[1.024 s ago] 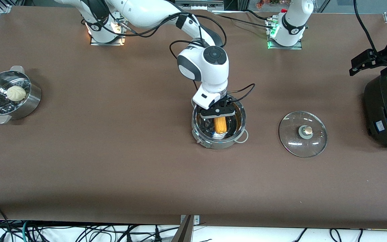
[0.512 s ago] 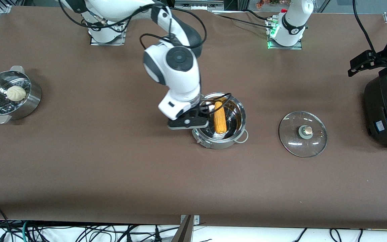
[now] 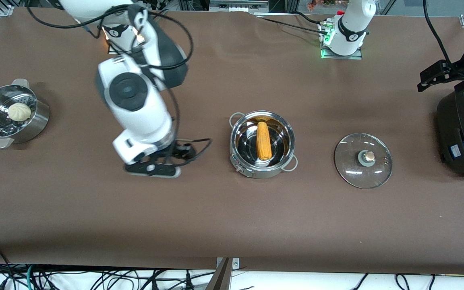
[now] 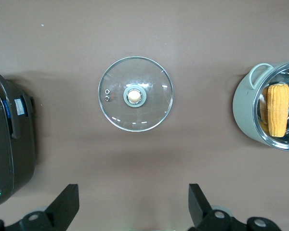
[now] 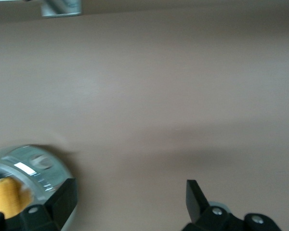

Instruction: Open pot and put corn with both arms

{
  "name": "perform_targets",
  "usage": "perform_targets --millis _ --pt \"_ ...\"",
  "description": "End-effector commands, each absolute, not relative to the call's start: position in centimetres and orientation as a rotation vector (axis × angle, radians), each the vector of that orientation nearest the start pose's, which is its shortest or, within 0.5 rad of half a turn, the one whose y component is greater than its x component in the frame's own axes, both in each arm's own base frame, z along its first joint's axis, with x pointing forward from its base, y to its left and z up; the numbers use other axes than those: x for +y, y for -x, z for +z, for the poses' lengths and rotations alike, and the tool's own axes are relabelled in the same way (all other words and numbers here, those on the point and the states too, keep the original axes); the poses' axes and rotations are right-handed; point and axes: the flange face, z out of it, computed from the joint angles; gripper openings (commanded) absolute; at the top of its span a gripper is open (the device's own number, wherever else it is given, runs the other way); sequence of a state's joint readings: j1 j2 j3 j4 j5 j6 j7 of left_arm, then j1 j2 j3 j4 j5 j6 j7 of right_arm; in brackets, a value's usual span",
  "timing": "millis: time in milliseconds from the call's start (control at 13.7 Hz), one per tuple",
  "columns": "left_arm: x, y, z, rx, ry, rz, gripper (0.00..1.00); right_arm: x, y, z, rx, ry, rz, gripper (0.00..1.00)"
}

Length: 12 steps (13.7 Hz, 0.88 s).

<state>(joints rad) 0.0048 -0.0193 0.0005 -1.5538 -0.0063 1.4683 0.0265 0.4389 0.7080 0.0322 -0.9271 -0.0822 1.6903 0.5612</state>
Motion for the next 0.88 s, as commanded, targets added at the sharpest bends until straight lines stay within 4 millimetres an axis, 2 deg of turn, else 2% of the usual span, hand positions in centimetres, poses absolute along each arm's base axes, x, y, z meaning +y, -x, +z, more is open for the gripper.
perform_targets --millis 0,73,366,585,659,805 --pt "0.2 -54.0 64.1 0.028 3.168 0.111 1.0 24.8 -69.8 48.1 0.129 3.171 -0.031 1.0" --pt "0.3 -54.0 64.1 0.026 3.168 0.111 1.0 22.2 -70.4 48.5 0.134 3.175 -0.021 1.0" --pt "0.3 -54.0 64.0 0.023 3.168 0.116 1.0 14.6 -71.4 49.4 0.284 3.176 0.032 1.0" --pt "0.3 -54.1 64.0 0.026 3.168 0.116 1.0 10.4 -71.4 52.1 0.38 3.177 -0.019 1.0" --pt "0.3 -54.0 64.0 0.024 3.168 0.118 1.0 9.2 -71.4 52.2 0.417 3.173 -0.011 1.0" --pt "0.4 -54.0 64.0 0.026 3.167 0.116 1.0 7.7 -71.1 53.6 0.424 3.168 -0.03 1.0"
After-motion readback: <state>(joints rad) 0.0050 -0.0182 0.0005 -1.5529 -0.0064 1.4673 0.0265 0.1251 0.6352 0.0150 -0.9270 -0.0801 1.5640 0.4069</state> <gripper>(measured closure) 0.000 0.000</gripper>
